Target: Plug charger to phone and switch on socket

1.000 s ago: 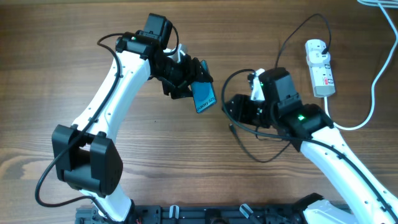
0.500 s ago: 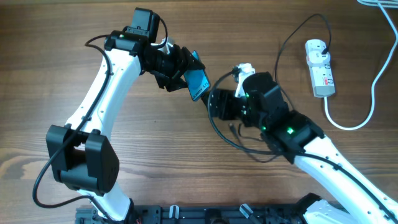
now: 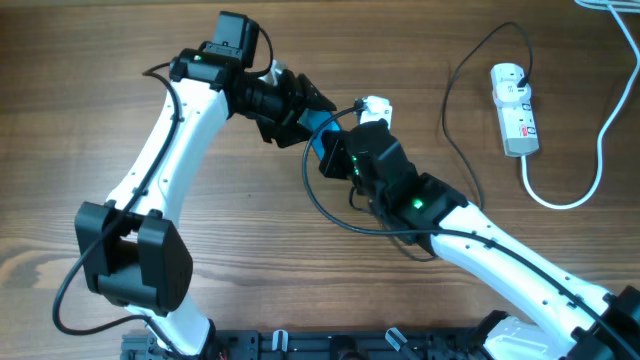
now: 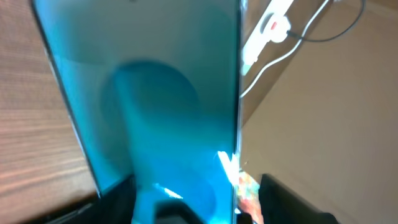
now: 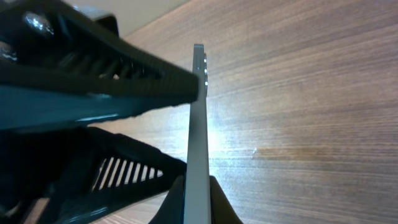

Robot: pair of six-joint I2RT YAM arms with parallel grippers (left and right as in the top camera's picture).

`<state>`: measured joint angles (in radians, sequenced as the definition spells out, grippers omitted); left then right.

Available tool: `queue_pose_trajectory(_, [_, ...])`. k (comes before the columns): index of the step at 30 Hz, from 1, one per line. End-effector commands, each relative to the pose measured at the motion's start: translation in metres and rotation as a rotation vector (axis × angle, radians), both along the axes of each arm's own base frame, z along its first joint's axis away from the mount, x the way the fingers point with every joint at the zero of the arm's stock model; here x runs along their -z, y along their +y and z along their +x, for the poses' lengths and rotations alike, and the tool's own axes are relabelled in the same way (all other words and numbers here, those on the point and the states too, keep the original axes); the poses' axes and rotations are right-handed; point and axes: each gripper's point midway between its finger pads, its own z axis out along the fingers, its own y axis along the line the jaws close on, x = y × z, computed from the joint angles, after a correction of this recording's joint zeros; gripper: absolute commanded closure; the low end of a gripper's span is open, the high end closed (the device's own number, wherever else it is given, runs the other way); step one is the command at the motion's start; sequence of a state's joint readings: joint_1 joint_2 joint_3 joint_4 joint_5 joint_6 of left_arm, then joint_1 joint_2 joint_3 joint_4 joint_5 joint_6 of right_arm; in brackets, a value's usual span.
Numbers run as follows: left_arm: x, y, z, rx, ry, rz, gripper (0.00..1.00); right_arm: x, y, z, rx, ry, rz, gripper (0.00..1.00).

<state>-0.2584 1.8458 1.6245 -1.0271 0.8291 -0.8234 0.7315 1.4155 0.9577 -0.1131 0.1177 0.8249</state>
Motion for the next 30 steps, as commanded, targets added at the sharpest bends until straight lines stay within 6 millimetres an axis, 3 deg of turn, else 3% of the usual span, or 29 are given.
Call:
queue_pose_trajectory(1, [-0.014, -0.009, -0.005, 0.028, -0.023, -0.038, 0.62, -0.018, 0.009, -0.002, -0.043, -0.030, 0.044, 0.96])
queue_pose_trajectory(3, [-0.013, -0.007, -0.004, 0.026, -0.030, -0.025, 0.45, -0.038, 0.000, -0.005, -0.025, -0.066, 0.063, 0.96])
queue_pose_trajectory(4, [-0.013, -0.007, -0.002, 0.026, -0.037, -0.026, 0.39, -0.039, -0.010, -0.006, 0.004, -0.063, 0.042, 0.96])
queue_pose_trajectory(5, [-0.015, -0.003, 0.006, 0.025, -0.084, -0.032, 0.21, -0.036, -0.026, -0.010, 0.039, -0.037, 0.004, 0.96])
queue_pose_trajectory(6, [-0.016, 0.002, 0.013, 0.028, -0.126, -0.032, 0.13, -0.032, -0.038, -0.014, 0.085, 0.006, 0.006, 0.96])
queue_pose_trajectory(8, [-0.015, 0.017, 0.020, 0.075, -0.225, -0.012, 0.00, -0.020, -0.064, -0.022, 0.244, 0.163, 0.097, 0.96])
queue_pose_trajectory(9, [-0.014, 0.022, 0.017, 0.101, -0.250, 0.005, 0.00, -0.008, -0.078, -0.032, 0.406, 0.345, 0.250, 0.96])
queue_pose_trajectory(10, [-0.012, 0.026, 0.014, 0.098, -0.253, 0.053, 0.00, -0.005, -0.078, -0.035, 0.491, 0.465, 0.386, 0.96])
queue_pose_trajectory(12, [-0.006, 0.022, 0.013, 0.103, -0.254, 0.104, 0.00, -0.010, -0.064, -0.040, 0.553, 0.632, 0.595, 0.96])
queue_pose_trajectory(15, [-0.010, 0.000, 0.019, 0.035, -0.233, 0.093, 0.00, -0.039, -0.049, -0.022, 0.532, 0.599, 0.770, 0.96])
queue_pose_trajectory(17, [-0.012, -0.004, 0.021, -0.031, -0.171, 0.080, 0.00, -0.056, -0.041, -0.015, 0.476, 0.557, 0.830, 0.96])
queue_pose_trajectory(20, [-0.023, -0.016, 0.011, -0.065, -0.048, -0.023, 0.00, -0.058, -0.036, -0.006, 0.458, 0.529, 0.838, 0.96])
queue_pose_trajectory(22, [-0.048, -0.033, 0.000, -0.052, 0.073, -0.192, 0.14, -0.055, -0.032, 0.005, 0.426, 0.471, 0.806, 0.96])
queue_pose_trajectory(27, [-0.067, -0.035, -0.009, -0.077, 0.248, -0.311, 0.51, -0.048, -0.034, 0.013, 0.446, 0.438, 0.772, 0.96])
queue_pose_trajectory(30, [-0.067, -0.033, -0.007, -0.083, 0.247, -0.312, 0.60, -0.059, -0.029, 0.015, 0.411, 0.422, 0.816, 0.96])
